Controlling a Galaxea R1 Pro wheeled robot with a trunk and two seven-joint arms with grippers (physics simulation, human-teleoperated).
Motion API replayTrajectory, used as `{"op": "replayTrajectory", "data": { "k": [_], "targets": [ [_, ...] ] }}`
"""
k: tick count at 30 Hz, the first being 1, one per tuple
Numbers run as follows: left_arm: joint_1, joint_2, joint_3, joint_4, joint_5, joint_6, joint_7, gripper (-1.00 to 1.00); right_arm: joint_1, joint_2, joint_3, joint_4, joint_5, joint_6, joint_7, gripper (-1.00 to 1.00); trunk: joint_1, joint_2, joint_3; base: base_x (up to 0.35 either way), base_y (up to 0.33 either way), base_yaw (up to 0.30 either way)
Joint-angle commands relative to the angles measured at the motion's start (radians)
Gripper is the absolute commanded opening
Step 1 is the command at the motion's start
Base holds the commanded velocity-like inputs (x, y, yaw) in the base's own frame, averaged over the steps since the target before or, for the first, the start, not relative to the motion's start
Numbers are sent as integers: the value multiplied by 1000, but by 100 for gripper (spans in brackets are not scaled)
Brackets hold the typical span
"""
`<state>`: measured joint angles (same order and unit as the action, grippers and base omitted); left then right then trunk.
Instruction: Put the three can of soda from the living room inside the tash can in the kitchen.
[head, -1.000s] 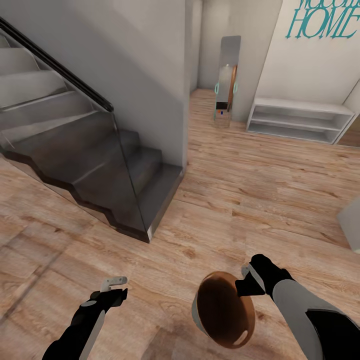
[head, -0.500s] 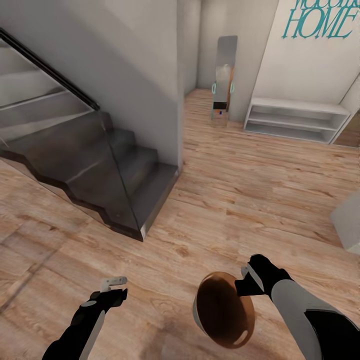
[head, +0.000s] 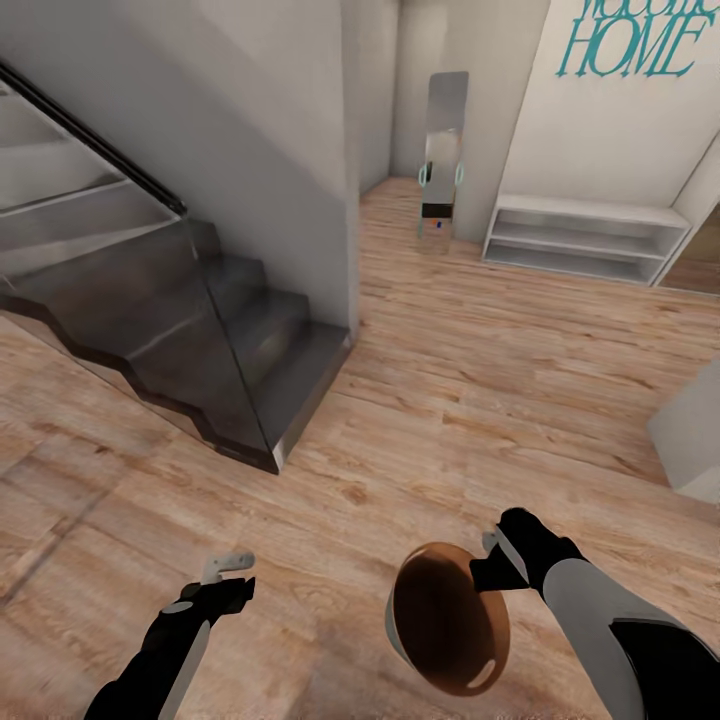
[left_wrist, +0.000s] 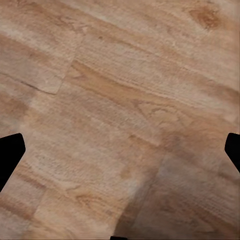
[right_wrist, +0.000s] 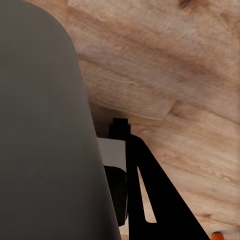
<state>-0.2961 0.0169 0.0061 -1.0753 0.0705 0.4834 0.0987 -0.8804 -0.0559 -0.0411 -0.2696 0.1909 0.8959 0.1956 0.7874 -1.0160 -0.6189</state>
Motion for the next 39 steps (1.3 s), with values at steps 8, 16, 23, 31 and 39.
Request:
{"op": "replayTrajectory", "data": {
  "k": [8,16,23,31,39],
  "targets": [
    [0,0,0,0,0,0,-3,100,0,1,-4,1,-22,3,-2,-100,0,0,0,-171,146,-122],
    [0,0,0,0,-1,0,-4,100,0,0,-5,1,-23,2,7,-100,0,0,0,-184,172,-229],
    [0,1,0,0,3,0,-5,100,1,1,-2,4,-25,-89,23,-100,0,0,0,-51,48,-58],
    [0,1,0,0,0,0,-5,100,1,2,-1,4,-24,-100,32,-100,0,0,0,-4,76,-50],
    [0,1,0,1,1,1,-10,100,1,1,-2,3,-25,-100,33,-100,0,0,0,0,265,-222]
  ]
}}
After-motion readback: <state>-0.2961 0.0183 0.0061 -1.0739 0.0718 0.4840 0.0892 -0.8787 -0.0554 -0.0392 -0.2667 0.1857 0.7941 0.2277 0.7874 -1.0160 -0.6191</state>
